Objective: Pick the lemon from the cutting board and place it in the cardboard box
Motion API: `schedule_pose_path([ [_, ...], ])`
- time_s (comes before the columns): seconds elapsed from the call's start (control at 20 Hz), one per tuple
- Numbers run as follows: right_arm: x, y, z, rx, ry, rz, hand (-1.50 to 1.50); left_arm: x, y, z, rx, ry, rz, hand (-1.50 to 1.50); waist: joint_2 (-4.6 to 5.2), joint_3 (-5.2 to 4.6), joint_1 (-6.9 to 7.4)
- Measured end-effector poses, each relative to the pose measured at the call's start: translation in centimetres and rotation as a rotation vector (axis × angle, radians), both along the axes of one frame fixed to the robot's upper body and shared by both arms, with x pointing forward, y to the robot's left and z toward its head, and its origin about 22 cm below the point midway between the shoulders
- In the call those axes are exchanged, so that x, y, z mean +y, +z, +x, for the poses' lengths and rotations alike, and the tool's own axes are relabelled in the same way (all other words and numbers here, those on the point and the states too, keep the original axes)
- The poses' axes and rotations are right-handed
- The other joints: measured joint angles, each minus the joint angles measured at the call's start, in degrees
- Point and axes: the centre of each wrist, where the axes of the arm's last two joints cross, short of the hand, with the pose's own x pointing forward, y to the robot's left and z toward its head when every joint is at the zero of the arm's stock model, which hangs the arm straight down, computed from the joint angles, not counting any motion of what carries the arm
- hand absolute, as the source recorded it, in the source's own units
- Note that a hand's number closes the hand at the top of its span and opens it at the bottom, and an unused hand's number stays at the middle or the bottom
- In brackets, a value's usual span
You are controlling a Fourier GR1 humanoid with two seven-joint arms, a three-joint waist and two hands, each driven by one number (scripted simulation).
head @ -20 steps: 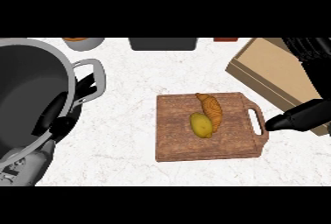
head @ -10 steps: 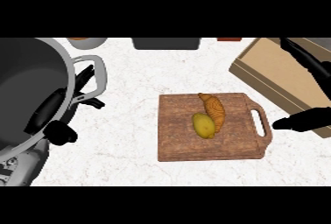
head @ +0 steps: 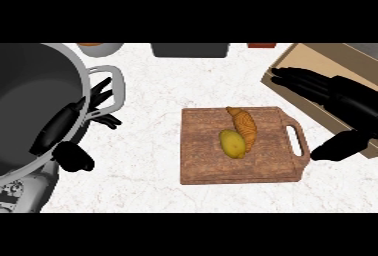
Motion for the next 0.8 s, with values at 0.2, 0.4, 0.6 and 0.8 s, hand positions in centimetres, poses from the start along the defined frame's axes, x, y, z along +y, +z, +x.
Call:
schedule_pose_path([
  [0.2,3.7,0.3,-1.5,0.031,0.022,-0.157,-1.5,0.3,-0.1,-0.2,0.003,-0.001,-0.001,0.0,-0.11,-0.02,-0.22],
  [0.4,7.1,0.3,-2.8,0.032,0.006,-0.291,-1.5,0.4,-0.1,0.0,-0.004,0.0,-0.004,0.0,-0.05,0.0,-0.34],
  [0.6,9.7,0.2,-4.2,0.058,-0.026,-0.383,-1.5,0.4,-0.3,0.0,-0.011,0.004,-0.004,0.0,-0.02,0.04,-0.49],
  [0.8,12.4,-0.9,-5.2,0.092,-0.057,-0.427,-1.5,0.9,-0.1,0.4,-0.023,0.011,-0.011,0.0,0.04,0.06,-0.52],
])
